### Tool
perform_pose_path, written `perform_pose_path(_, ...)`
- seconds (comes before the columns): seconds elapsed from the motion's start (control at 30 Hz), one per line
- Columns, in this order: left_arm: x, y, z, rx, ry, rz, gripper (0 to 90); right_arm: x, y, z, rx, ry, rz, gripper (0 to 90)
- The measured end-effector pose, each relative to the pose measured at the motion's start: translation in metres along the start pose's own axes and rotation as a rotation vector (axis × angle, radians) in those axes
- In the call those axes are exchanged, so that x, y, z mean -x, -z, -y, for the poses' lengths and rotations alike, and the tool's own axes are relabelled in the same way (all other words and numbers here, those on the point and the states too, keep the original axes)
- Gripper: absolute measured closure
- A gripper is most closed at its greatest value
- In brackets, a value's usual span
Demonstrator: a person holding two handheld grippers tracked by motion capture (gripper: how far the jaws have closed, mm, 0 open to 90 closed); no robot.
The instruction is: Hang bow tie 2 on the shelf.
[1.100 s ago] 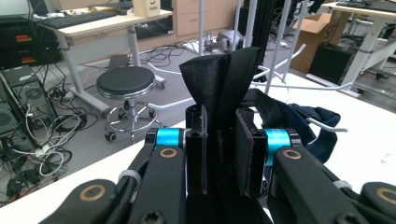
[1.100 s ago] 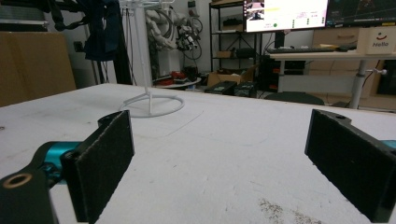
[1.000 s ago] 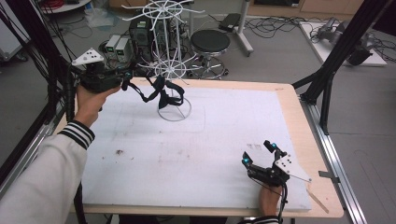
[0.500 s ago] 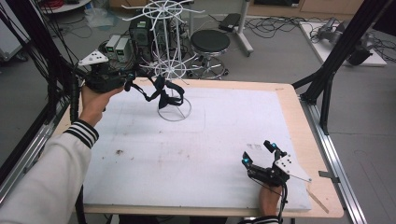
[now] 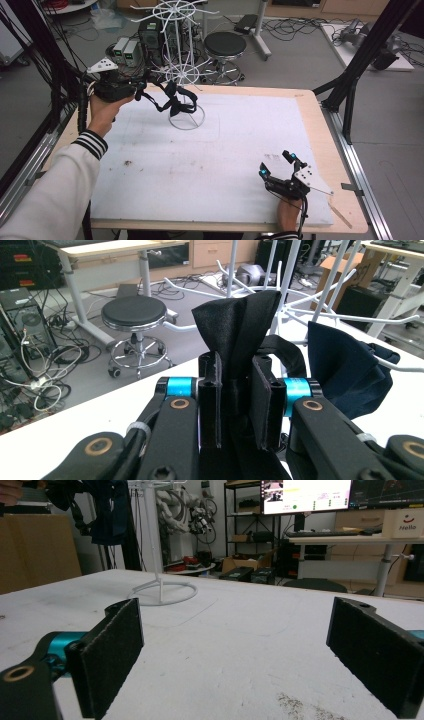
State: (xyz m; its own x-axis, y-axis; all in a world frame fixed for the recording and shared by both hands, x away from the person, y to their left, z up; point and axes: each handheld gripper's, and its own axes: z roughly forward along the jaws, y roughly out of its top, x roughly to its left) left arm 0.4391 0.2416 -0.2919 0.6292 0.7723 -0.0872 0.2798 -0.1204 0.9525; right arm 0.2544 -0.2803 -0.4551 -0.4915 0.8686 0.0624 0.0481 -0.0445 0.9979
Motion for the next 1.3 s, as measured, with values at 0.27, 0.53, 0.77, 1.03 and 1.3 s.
perform_pose_path(0.27,-0.003,-0.004,0.005,0.001,0.024,0.01,75.9,0.0,0.0,0.0,0.001,0.001,0.001,7.4)
perform_pose_path(0.53,-0.005,-0.008,0.011,-0.014,0.034,0.02,75.9,0.0,0.0,0.0,0.0,0.001,0.0,7.4)
perform_pose_path(0.77,-0.006,-0.014,0.019,-0.028,0.037,0.024,75.9,0.0,0.0,0.0,0.001,0.002,0.002,7.4)
perform_pose_path(1.03,-0.004,-0.024,0.028,-0.05,0.046,0.019,75.9,0.0,0.0,0.0,-0.003,-0.002,0.001,7.4)
perform_pose_path(1.3,0.003,-0.038,0.035,-0.065,0.055,0.03,75.8,0.0,0.0,0.0,0.001,0.001,0.002,7.4)
